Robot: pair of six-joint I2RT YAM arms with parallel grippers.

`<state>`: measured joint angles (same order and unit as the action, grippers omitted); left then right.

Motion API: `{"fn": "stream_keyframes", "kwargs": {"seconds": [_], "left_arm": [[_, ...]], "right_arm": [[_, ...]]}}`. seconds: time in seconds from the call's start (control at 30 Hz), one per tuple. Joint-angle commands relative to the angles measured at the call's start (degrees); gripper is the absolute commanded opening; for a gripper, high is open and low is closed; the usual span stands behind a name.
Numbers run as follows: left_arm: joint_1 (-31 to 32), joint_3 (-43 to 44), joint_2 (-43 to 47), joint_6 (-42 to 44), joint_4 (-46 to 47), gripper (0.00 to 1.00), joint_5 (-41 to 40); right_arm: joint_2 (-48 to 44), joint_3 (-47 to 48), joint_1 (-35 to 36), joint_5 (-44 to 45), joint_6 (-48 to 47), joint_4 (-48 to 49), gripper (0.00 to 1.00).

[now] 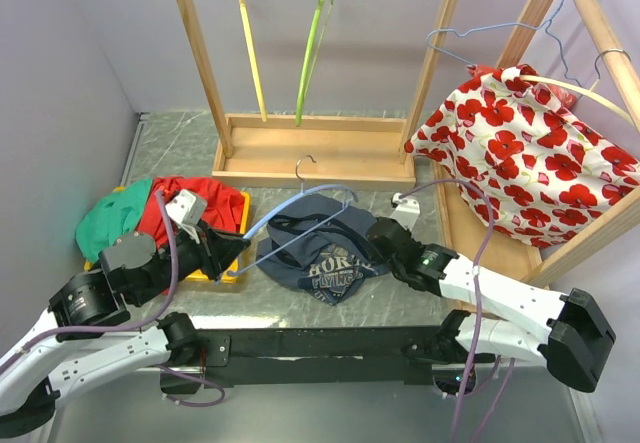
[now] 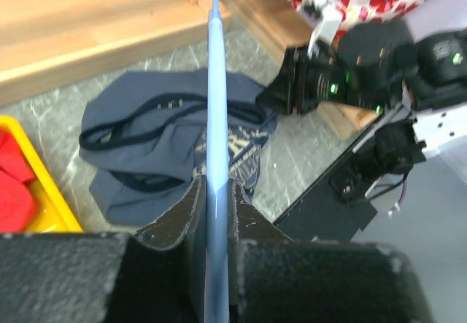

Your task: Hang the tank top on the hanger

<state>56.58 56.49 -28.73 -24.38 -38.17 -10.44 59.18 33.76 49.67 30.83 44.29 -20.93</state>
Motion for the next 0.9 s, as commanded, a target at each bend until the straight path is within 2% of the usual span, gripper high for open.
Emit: {"fn": "stream_keyframes", "kwargs": {"seconds": [0.0,0.2,0.6,0.7,0.8,0.87], "left_arm": [[0.2,2.48,1.13,-0.93,-0.85,0.01,0.86],[0.2,3.19,1.75,-1.02,-3.84,0.01,0.42],[0.11,5.03,3.07,-0.32,-5.95,0.01,2.96],[0.2,5.38,2.81,0.03,-6.38,0.01,4.8],[0.2,5.56,2.37,0.39,-7.09,0.01,7.26],[0.11,5.47,1.84,1.09,-7.09,0.01,8.59]], "right_arm": [[-0.2,4.56,-0.8,-2.26,-3.77,-0.07,0.37],[-1.43,5.09,2.0,-2.45,-2.81,-3.68,0.51],[7.78,8.34,2.54,-2.09,-4.12,-5.35,0.5],[9.11,9.83,1.66,-1.12,-4.92,-6.05,0.44],[7.54,10.8,-1.4,-0.68,-5.88,-6.41,0.23],[6.74,11.68,-2.73,-1.73,-7.46,-5.62,0.18]]}}
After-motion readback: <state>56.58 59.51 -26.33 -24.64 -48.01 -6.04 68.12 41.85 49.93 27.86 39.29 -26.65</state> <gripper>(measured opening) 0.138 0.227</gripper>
